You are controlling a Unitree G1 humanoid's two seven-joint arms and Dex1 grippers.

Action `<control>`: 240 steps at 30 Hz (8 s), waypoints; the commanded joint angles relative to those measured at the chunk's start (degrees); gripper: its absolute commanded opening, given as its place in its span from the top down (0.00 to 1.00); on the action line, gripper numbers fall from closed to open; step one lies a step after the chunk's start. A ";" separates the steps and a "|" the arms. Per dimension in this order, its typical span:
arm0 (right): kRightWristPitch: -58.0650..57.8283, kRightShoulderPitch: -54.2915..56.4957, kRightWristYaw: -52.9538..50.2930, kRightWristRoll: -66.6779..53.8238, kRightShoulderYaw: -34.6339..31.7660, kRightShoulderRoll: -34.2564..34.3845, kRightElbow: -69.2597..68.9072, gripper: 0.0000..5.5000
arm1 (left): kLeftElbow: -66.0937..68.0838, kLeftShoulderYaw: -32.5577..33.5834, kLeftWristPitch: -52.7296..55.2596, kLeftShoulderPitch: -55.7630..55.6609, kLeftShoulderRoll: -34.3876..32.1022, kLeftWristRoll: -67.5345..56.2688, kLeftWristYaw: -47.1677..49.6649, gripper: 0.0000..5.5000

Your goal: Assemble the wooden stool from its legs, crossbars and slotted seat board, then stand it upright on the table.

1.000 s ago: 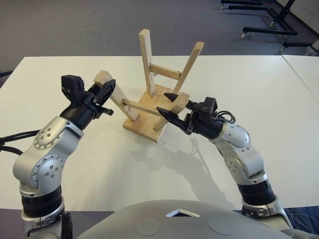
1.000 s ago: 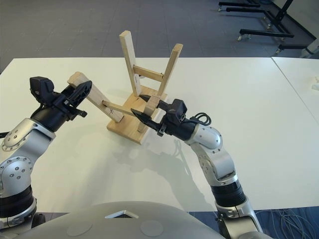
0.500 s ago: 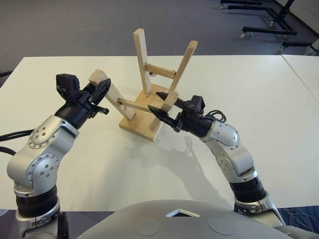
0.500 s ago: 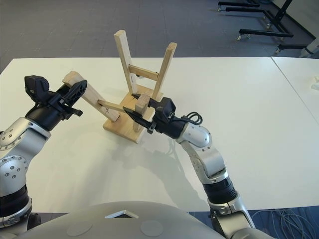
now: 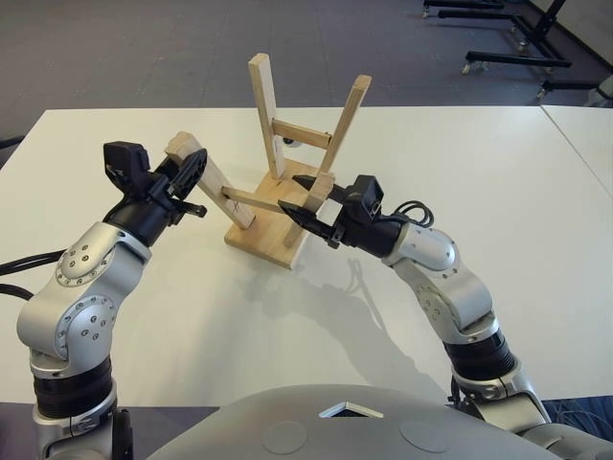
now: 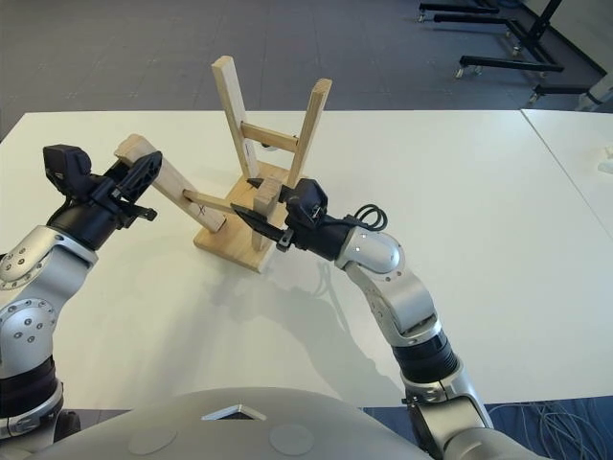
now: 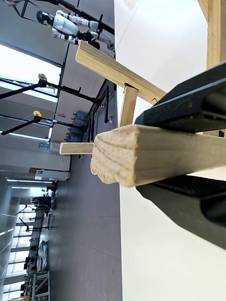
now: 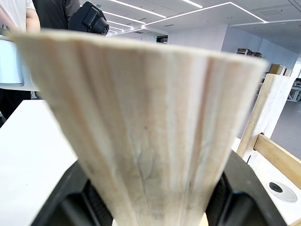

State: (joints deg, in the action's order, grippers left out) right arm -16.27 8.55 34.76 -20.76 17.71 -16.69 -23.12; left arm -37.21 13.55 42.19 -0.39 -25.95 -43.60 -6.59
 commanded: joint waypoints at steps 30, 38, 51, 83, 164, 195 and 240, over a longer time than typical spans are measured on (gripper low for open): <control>-2.34 1.56 -0.36 1.77 2.23 2.37 2.26 0.63 | 4.64 -11.12 4.39 2.46 2.61 -1.49 -7.61 0.02; -2.04 1.62 -0.23 1.88 2.39 2.27 2.44 0.63 | 4.36 -13.57 6.34 2.16 1.74 -0.32 -8.40 0.02; -1.93 1.81 -0.33 2.16 2.82 2.48 2.34 0.63 | 5.66 -19.39 6.50 2.76 -4.67 7.77 -9.42 0.02; -6.99 5.77 0.16 2.75 5.04 4.28 7.22 0.63 | 2.44 -21.04 -2.73 -1.33 -0.80 6.23 -17.73 0.02; -19.67 -6.94 22.35 -43.57 -43.76 -19.24 6.81 0.02 | -5.96 6.48 -13.46 1.11 1.50 -17.81 -15.02 0.02; -9.11 7.65 -19.90 -44.44 -32.82 -8.70 -2.97 0.02 | -3.97 -8.55 -14.00 -10.37 -4.42 -14.81 15.16 0.02; -13.93 10.61 -7.47 -17.87 -19.42 -10.09 9.74 0.02 | 14.99 -24.83 5.51 -14.53 4.66 -14.17 0.82 0.02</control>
State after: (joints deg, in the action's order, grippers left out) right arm -26.98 24.15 26.22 -41.32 -4.62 -25.99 -15.44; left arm -23.23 -9.04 45.60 -18.51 -18.47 -61.85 -4.42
